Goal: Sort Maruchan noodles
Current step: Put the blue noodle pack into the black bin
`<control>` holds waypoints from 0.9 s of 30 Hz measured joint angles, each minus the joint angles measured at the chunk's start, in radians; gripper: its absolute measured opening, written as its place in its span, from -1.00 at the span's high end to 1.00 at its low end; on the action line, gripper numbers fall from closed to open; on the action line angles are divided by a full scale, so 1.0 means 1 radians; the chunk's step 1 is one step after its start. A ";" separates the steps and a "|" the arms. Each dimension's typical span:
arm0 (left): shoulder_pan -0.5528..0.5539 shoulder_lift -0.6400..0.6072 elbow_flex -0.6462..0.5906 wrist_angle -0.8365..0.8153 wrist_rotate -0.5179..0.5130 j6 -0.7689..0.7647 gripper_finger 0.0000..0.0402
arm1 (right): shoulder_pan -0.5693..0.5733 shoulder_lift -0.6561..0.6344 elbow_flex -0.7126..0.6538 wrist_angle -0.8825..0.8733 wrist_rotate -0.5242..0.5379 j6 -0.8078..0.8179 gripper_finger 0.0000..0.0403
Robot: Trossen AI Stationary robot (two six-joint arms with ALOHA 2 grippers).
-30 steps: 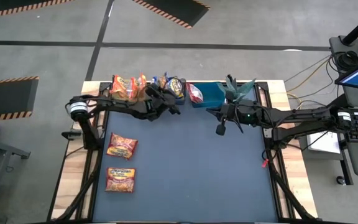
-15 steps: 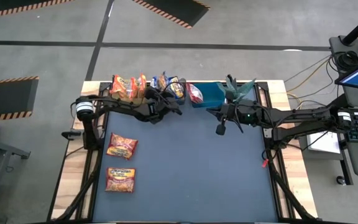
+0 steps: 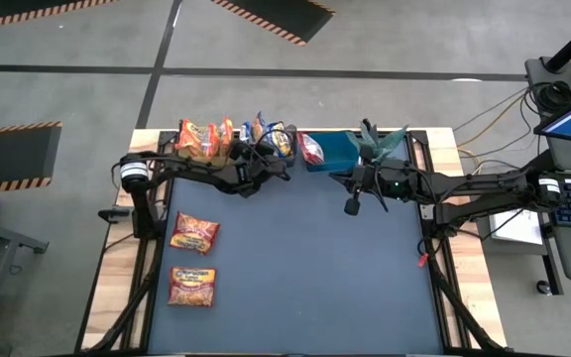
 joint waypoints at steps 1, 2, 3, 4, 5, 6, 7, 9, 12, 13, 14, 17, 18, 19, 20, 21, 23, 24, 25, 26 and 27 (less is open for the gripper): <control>0.000 -0.006 0.000 -0.003 0.001 -0.008 0.92 | 0.000 0.000 0.000 0.000 0.000 0.000 0.95; 0.001 -0.012 0.000 -0.004 0.005 -0.014 0.96 | 0.000 0.000 0.000 0.000 0.000 0.000 0.95; 0.001 -0.020 0.000 -0.006 0.007 -0.024 0.98 | 0.000 0.000 0.000 0.000 0.000 0.000 0.95; 0.002 -0.029 0.000 -0.010 0.007 -0.032 0.98 | 0.000 0.000 0.000 0.000 0.000 0.000 0.95; 0.005 -0.039 0.000 -0.011 0.007 -0.037 0.98 | 0.000 0.000 0.000 0.000 0.000 0.000 0.95; 0.008 -0.049 0.000 -0.017 0.007 -0.045 0.98 | 0.000 0.000 0.000 0.000 0.000 0.000 0.95; 0.012 -0.059 0.000 -0.031 0.008 -0.064 0.99 | 0.000 0.000 0.000 0.000 0.000 0.000 0.95; 0.022 -0.083 0.000 -0.073 0.024 -0.113 1.00 | 0.000 0.000 0.000 0.000 0.000 0.000 0.96; 0.043 -0.121 0.000 -0.141 0.076 -0.180 1.00 | 0.000 0.000 0.000 0.000 0.000 0.000 0.96; 0.051 -0.132 0.000 -0.168 0.095 -0.203 1.00 | 0.000 0.000 0.000 0.000 0.000 0.000 0.96; 0.059 -0.141 0.000 -0.196 0.116 -0.227 1.00 | 0.000 0.000 0.000 0.000 0.000 0.000 0.96; 0.079 -0.165 0.001 -0.266 0.192 -0.288 1.00 | 0.000 0.000 0.000 -0.001 0.000 0.000 0.96; 0.083 -0.168 0.002 -0.284 0.209 -0.303 1.00 | 0.000 0.000 0.000 -0.001 0.000 0.000 0.96; 0.087 -0.170 0.002 -0.301 0.221 -0.311 1.00 | 0.000 0.000 0.000 -0.001 0.000 0.000 0.96; 0.088 -0.169 0.002 -0.316 0.226 -0.314 1.00 | 0.000 0.000 0.000 -0.001 0.000 0.000 0.96; 0.088 -0.167 0.002 -0.321 0.226 -0.315 1.00 | 0.000 0.000 0.000 -0.001 0.000 0.000 0.96; 0.087 -0.166 0.002 -0.323 0.228 -0.315 1.00 | 0.000 0.000 0.000 -0.002 0.000 0.000 0.96; 0.087 -0.166 0.002 -0.325 0.228 -0.315 1.00 | 0.000 0.000 0.000 -0.002 0.000 0.000 0.96; 0.088 -0.166 0.002 -0.328 0.227 -0.315 1.00 | 0.000 0.000 0.000 -0.002 0.000 0.000 0.96; 0.088 -0.166 0.002 -0.332 0.227 -0.318 1.00 | 0.000 0.000 0.000 -0.002 0.000 0.000 0.96; 0.088 -0.166 0.002 -0.333 0.227 -0.318 1.00 | 0.000 0.000 0.000 -0.002 0.000 0.000 0.96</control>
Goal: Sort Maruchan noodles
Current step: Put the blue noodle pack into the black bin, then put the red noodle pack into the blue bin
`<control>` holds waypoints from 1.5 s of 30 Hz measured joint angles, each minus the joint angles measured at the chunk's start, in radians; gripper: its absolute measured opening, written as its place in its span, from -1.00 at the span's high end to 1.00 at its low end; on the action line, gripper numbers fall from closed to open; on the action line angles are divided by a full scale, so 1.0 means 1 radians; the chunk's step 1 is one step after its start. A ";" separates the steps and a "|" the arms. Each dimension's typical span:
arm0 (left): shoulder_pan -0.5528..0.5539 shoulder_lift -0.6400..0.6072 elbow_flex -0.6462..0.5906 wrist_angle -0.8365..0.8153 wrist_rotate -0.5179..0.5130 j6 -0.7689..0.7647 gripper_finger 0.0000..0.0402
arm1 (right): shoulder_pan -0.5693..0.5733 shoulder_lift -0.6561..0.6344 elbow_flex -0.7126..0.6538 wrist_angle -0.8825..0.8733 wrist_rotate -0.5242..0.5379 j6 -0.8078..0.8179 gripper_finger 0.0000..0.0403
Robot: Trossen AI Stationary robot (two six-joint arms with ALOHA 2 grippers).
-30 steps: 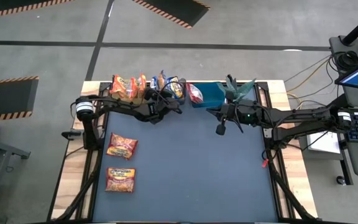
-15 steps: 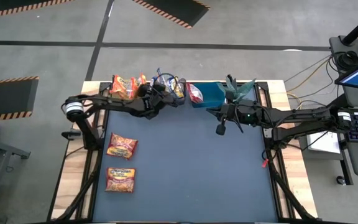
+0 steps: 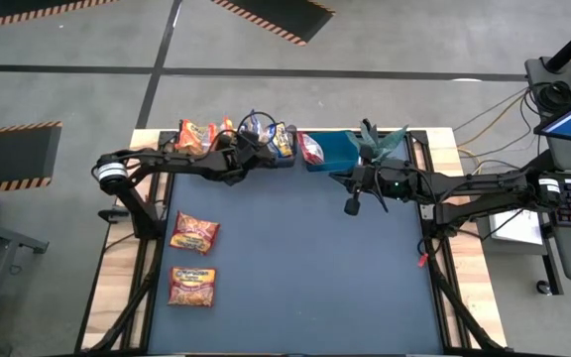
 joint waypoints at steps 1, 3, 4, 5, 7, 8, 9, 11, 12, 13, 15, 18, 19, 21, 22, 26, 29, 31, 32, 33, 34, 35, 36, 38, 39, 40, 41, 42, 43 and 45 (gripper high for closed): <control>0.000 0.000 0.000 -0.001 0.001 0.000 1.00 | 0.000 0.000 0.000 0.000 0.000 0.000 0.96; 0.000 0.000 0.000 -0.001 0.011 -0.013 1.00 | 0.000 0.000 0.000 0.000 0.000 0.000 0.96; -0.001 0.000 0.000 -0.002 0.020 -0.023 1.00 | 0.000 0.000 0.000 0.000 0.000 0.001 0.96; -0.003 0.000 0.000 -0.003 0.022 -0.029 1.00 | 0.000 0.000 0.000 0.000 0.000 0.003 0.96; -0.005 0.003 0.000 -0.011 0.012 -0.030 1.00 | 0.000 0.000 0.000 0.000 0.000 0.003 0.96; -0.002 0.006 0.000 -0.018 0.000 -0.033 1.00 | 0.000 0.000 0.000 0.000 0.000 0.003 0.96; 0.003 0.009 0.000 -0.024 0.000 -0.037 1.00 | 0.000 0.000 0.000 0.000 0.000 0.002 0.96; 0.008 0.011 -0.001 -0.027 0.023 -0.050 1.00 | 0.000 0.000 0.000 0.000 0.000 0.002 0.96; 0.007 0.011 -0.002 -0.020 0.031 -0.051 1.00 | 0.000 0.000 0.000 0.000 0.000 0.002 0.96; 0.000 0.011 -0.002 -0.015 0.035 -0.052 1.00 | 0.000 0.000 0.000 0.000 0.000 0.001 0.96; -0.006 0.011 -0.002 -0.014 0.003 -0.053 1.00 | 0.000 0.000 0.000 0.000 0.000 0.000 0.96; -0.007 0.010 -0.002 -0.021 -0.035 -0.057 1.00 | 0.000 0.000 0.000 0.000 0.000 0.000 0.96; -0.007 0.007 -0.002 -0.021 -0.025 -0.057 0.99 | 0.000 0.000 0.000 -0.001 0.000 0.000 0.96; -0.007 -0.004 -0.002 -0.021 -0.010 -0.057 0.96 | 0.000 0.000 0.000 -0.001 0.000 0.000 0.96; -0.009 -0.008 -0.002 -0.021 -0.006 -0.057 0.93 | 0.000 0.000 0.000 -0.001 0.000 0.000 0.96; -0.014 -0.032 -0.002 -0.042 -0.001 -0.051 0.77 | 0.000 0.000 0.000 -0.001 0.000 0.000 0.96; -0.023 -0.071 -0.002 -0.094 0.000 -0.033 0.65 | 0.000 0.000 0.000 -0.001 0.000 -0.001 0.96; -0.037 -0.108 -0.002 -0.135 0.000 -0.010 0.58 | 0.000 0.000 0.000 -0.002 0.000 0.000 0.96; -0.046 -0.130 -0.002 -0.159 0.000 0.001 0.56 | 0.000 0.000 0.000 -0.001 0.000 0.000 0.96; -0.056 -0.152 -0.002 -0.186 0.000 0.014 0.54 | 0.000 0.000 0.000 -0.002 0.000 0.005 0.96; -0.070 -0.175 -0.002 -0.213 0.000 0.031 0.52 | 0.000 0.000 0.000 -0.002 0.000 0.007 0.96; -0.086 -0.198 -0.002 -0.241 0.000 0.050 0.50 | 0.000 0.000 0.000 -0.001 0.000 0.009 0.96; -0.105 -0.221 -0.002 -0.274 0.001 0.073 0.49 | 0.000 0.000 0.000 -0.001 0.000 0.011 0.96; -0.153 -0.263 -0.002 -0.332 0.013 0.128 0.49 | 0.000 0.000 0.000 -0.001 0.000 0.012 0.96; -0.180 -0.283 -0.002 -0.362 0.036 0.157 0.49 | 0.000 0.000 0.000 -0.001 -0.001 0.017 0.96; -0.208 -0.301 -0.002 -0.392 0.075 0.186 0.49 | 0.000 0.000 0.000 -0.001 -0.002 0.026 0.96; -0.236 -0.319 -0.002 -0.420 0.131 0.205 0.49 | 0.000 0.000 0.000 -0.003 -0.003 0.031 0.96; -0.261 -0.337 -0.002 -0.448 0.206 0.214 0.50 | 0.000 0.000 0.000 -0.014 -0.003 0.033 0.96; -0.283 -0.353 -0.002 -0.476 0.289 0.214 0.50 | 0.000 -0.001 0.000 -0.031 -0.003 0.029 0.96; -0.325 -0.382 -0.002 -0.536 0.484 0.199 0.50 | 0.000 -0.002 0.000 -0.046 0.000 0.027 0.96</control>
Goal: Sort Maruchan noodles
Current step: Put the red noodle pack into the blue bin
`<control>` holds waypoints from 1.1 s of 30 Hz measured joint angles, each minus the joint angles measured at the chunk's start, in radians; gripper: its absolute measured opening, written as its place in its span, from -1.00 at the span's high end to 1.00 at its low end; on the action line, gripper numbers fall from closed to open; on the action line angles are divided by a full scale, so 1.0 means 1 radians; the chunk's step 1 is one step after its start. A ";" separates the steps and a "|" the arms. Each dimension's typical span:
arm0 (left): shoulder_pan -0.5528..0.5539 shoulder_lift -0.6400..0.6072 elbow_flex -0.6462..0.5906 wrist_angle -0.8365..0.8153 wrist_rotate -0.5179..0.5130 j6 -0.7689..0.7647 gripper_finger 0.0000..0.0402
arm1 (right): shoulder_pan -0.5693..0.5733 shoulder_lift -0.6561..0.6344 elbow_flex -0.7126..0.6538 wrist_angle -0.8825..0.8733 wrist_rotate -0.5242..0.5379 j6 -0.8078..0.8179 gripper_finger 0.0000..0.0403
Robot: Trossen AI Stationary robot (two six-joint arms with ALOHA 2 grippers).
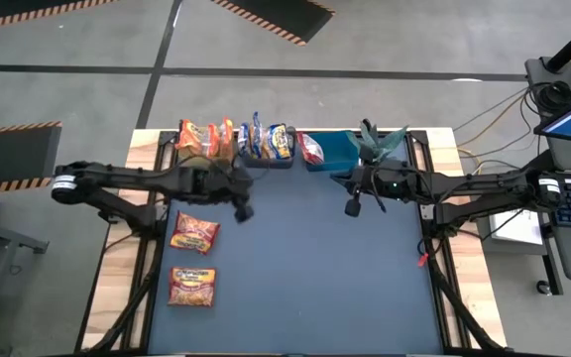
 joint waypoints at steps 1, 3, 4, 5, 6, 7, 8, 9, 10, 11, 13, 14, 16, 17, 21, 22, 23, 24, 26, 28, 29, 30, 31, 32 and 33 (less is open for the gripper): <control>-0.017 -0.009 0.000 -0.023 0.086 -0.021 0.50 | 0.000 -0.001 0.000 0.005 0.002 0.000 0.96; -0.048 -0.021 0.000 -0.061 0.209 -0.102 0.50 | 0.000 -0.003 0.000 0.021 0.004 0.000 0.96; -0.060 -0.023 0.000 -0.080 0.229 -0.160 0.50 | 0.000 -0.003 0.000 0.029 0.004 0.004 0.96; -0.069 -0.023 0.000 -0.103 0.233 -0.216 0.50 | 0.000 -0.003 0.000 0.031 0.004 0.007 0.96; -0.073 -0.023 0.000 -0.140 0.234 -0.270 0.49 | 0.000 -0.003 0.000 0.030 0.004 0.010 0.96; -0.078 -0.019 0.000 -0.189 0.233 -0.323 0.48 | 0.000 -0.003 0.000 0.030 0.004 0.011 0.96; -0.079 -0.013 0.000 -0.238 0.233 -0.385 0.47 | 0.000 -0.003 0.000 0.030 0.004 0.011 0.96; -0.080 -0.006 0.000 -0.293 0.232 -0.457 0.45 | 0.000 -0.003 0.000 0.031 0.004 0.008 0.96; -0.080 0.004 0.000 -0.356 0.232 -0.525 0.43 | 0.000 -0.003 0.000 0.030 0.004 0.005 0.96; -0.081 0.015 0.000 -0.412 0.232 -0.591 0.41 | 0.000 -0.003 0.000 0.030 0.004 0.002 0.96; -0.084 0.039 0.000 -0.492 0.232 -0.680 0.36 | 0.000 -0.003 0.000 0.030 0.005 -0.006 0.96; -0.088 0.051 0.000 -0.523 0.233 -0.710 0.32 | 0.000 -0.003 0.000 0.030 0.005 -0.015 0.96; -0.095 0.079 0.000 -0.555 0.247 -0.742 0.24 | 0.000 -0.003 0.000 0.030 0.007 -0.029 0.96; -0.099 0.095 0.000 -0.557 0.251 -0.748 0.20 | 0.000 -0.003 0.000 0.031 0.007 -0.039 0.96; -0.119 0.183 0.000 -0.564 0.275 -0.770 0.02 | 0.000 -0.003 0.000 0.040 0.007 -0.065 0.96; -0.127 0.208 0.000 -0.570 0.275 -0.770 -0.02 | 0.000 -0.003 0.000 0.053 0.007 -0.071 0.96; -0.136 0.232 0.000 -0.574 0.274 -0.770 -0.05 | 0.000 -0.004 0.000 0.062 0.007 -0.075 0.96; -0.147 0.256 0.000 -0.571 0.273 -0.764 -0.07 | 0.000 -0.004 0.000 0.070 0.007 -0.080 0.96; -0.165 0.298 0.000 -0.567 0.264 -0.765 -0.09 | 0.000 -0.004 0.000 0.084 0.007 -0.089 0.96; -0.178 0.334 0.000 -0.567 0.250 -0.770 -0.10 | 0.000 -0.004 0.000 0.093 0.007 -0.103 0.96; -0.184 0.351 0.000 -0.566 0.243 -0.771 -0.09 | 0.000 -0.004 0.000 0.098 0.007 -0.107 0.96; -0.188 0.367 0.000 -0.565 0.237 -0.771 -0.09 | 0.000 -0.004 0.000 0.104 0.007 -0.113 0.96; -0.192 0.381 0.000 -0.564 0.225 -0.771 -0.07 | 0.000 -0.004 0.000 0.110 0.007 -0.119 0.96; -0.196 0.395 0.000 -0.564 0.213 -0.771 -0.05 | 0.000 -0.004 0.000 0.114 0.007 -0.125 0.96; -0.198 0.406 0.000 -0.562 0.203 -0.771 -0.03 | 0.000 -0.004 0.000 0.117 0.007 -0.131 0.96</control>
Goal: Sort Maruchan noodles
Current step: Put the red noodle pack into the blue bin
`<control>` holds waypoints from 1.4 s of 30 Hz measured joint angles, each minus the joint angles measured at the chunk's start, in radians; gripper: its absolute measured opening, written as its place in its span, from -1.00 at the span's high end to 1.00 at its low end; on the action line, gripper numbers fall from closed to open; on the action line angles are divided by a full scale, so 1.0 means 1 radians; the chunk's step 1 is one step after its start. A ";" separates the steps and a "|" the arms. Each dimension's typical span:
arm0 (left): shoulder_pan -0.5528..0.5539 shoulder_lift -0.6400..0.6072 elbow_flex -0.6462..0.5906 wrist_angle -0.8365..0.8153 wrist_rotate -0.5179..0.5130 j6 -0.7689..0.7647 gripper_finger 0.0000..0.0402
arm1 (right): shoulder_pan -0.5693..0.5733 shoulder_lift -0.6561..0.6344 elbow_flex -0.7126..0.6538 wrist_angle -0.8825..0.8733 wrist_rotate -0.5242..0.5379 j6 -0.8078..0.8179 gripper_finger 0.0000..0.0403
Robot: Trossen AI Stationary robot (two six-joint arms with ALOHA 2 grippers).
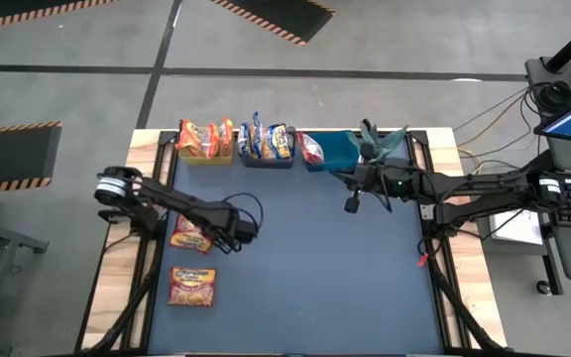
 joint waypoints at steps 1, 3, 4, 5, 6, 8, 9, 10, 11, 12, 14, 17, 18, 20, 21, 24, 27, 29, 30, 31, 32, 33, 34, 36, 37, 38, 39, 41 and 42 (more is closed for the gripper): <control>-0.003 0.011 0.000 0.003 -0.010 0.000 0.00 | 0.000 0.000 0.000 0.006 0.000 -0.003 0.96; -0.007 0.029 0.000 0.005 -0.019 0.000 0.08 | 0.000 0.000 0.000 0.018 0.000 -0.011 0.96; -0.008 0.035 0.002 0.006 -0.020 0.000 0.12 | 0.000 0.000 0.000 0.019 0.000 -0.013 0.96; -0.010 0.040 0.003 0.007 -0.022 0.000 0.17 | 0.000 0.000 0.000 0.018 0.000 -0.015 0.96; -0.011 0.044 0.003 0.006 -0.026 0.000 0.22 | 0.000 0.000 0.000 0.018 0.000 -0.015 0.96; -0.014 0.049 0.003 0.012 -0.031 0.000 0.34 | 0.000 0.000 0.000 0.018 0.000 -0.018 0.96; -0.015 0.049 0.004 0.015 -0.032 0.001 0.41 | 0.000 0.000 0.000 0.019 0.000 -0.020 0.96; -0.014 0.049 0.004 0.020 -0.033 0.001 0.48 | 0.000 0.000 0.000 0.018 0.000 -0.020 0.96; -0.014 0.049 0.008 0.021 -0.034 0.000 0.55 | 0.000 0.000 0.000 0.018 0.000 -0.020 0.96; -0.014 0.048 0.014 0.020 -0.042 0.001 0.63 | 0.000 0.000 0.000 0.018 0.000 -0.020 0.96; -0.014 0.048 0.047 0.043 -0.072 0.019 0.78 | 0.000 0.000 0.000 0.018 0.000 -0.020 0.96; -0.021 0.048 0.131 0.207 -0.149 0.170 0.95 | 0.000 0.000 0.000 0.019 0.000 -0.020 0.96; -0.029 0.048 0.162 0.279 -0.176 0.237 0.97 | 0.000 0.000 0.000 0.018 0.000 -0.019 0.96; -0.046 0.048 0.216 0.406 -0.228 0.360 0.96 | 0.000 0.000 0.000 0.018 0.000 -0.014 0.96; -0.051 0.047 0.240 0.435 -0.247 0.408 0.93 | 0.000 0.000 0.000 0.018 0.000 -0.011 0.96; -0.052 0.048 0.288 0.456 -0.256 0.509 0.81 | 0.000 0.000 0.001 0.018 0.000 0.003 0.96; -0.066 0.048 0.307 0.479 -0.239 0.612 0.67 | 0.000 0.000 0.001 0.013 0.000 0.013 0.95; -0.091 0.048 0.308 0.482 -0.182 0.706 0.58 | 0.000 0.000 0.001 0.010 0.000 0.024 0.95; -0.104 0.048 0.307 0.483 -0.172 0.738 0.55 | 0.000 0.000 0.001 0.010 0.000 0.027 0.95; -0.113 0.048 0.304 0.490 -0.171 0.764 0.51 | 0.000 0.000 0.002 0.010 0.000 0.033 0.95; -0.118 0.048 0.300 0.502 -0.170 0.783 0.47 | 0.000 0.000 0.002 0.010 0.000 0.036 0.95; -0.120 0.047 0.296 0.510 -0.172 0.795 0.44 | 0.000 0.000 0.002 0.010 -0.001 0.044 0.95; -0.119 0.047 0.292 0.512 -0.176 0.804 0.41 | 0.000 0.000 0.002 0.009 -0.001 0.056 0.95; -0.117 0.047 0.285 0.518 -0.183 0.825 0.35 | 0.000 0.000 0.002 0.002 -0.005 0.087 0.95; -0.117 0.047 0.282 0.526 -0.184 0.843 0.32 | 0.000 0.000 0.002 -0.007 -0.009 0.104 0.95; -0.120 0.044 0.275 0.536 -0.183 0.866 0.30 | 0.000 0.000 0.002 -0.018 -0.014 0.122 0.95; -0.122 0.040 0.264 0.545 -0.183 0.889 0.27 | 0.000 0.000 0.002 -0.032 -0.028 0.145 0.95; -0.123 0.029 0.232 0.574 -0.182 0.936 0.24 | 0.000 0.000 0.002 -0.064 -0.078 0.199 0.95; -0.123 0.019 0.214 0.590 -0.182 0.954 0.23 | 0.000 0.000 0.002 -0.078 -0.110 0.228 0.95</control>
